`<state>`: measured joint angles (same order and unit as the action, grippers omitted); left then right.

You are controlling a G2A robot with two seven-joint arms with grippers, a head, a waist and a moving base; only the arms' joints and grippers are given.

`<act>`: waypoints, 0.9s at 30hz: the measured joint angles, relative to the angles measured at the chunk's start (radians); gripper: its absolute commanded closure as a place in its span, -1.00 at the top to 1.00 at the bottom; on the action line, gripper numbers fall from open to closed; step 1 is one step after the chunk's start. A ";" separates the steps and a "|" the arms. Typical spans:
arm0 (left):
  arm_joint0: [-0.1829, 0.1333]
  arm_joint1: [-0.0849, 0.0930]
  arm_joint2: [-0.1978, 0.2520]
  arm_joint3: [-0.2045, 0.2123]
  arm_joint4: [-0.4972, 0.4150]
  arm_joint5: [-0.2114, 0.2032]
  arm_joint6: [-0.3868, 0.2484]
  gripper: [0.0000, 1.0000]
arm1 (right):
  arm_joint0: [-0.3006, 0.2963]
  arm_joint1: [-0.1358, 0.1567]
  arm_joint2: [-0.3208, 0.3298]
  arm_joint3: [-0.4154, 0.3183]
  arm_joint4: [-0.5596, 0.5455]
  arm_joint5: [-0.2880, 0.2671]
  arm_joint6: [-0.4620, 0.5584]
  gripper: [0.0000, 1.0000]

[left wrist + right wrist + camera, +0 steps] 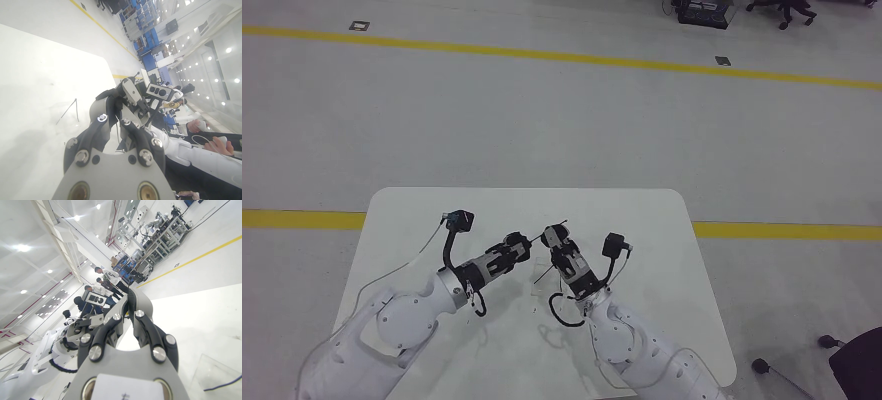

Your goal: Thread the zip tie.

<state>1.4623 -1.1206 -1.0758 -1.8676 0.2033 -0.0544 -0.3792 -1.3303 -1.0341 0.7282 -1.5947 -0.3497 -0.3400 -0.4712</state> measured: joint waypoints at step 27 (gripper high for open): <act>-0.004 -0.002 0.020 0.000 -0.006 -0.006 0.012 -1.00 | -0.011 0.022 -0.011 -0.015 -0.039 0.000 -0.008 -1.00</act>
<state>1.4582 -1.1229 -1.0554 -1.8677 0.1972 -0.0609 -0.3667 -1.3412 -1.0124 0.7173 -1.6094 -0.3884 -0.3400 -0.4789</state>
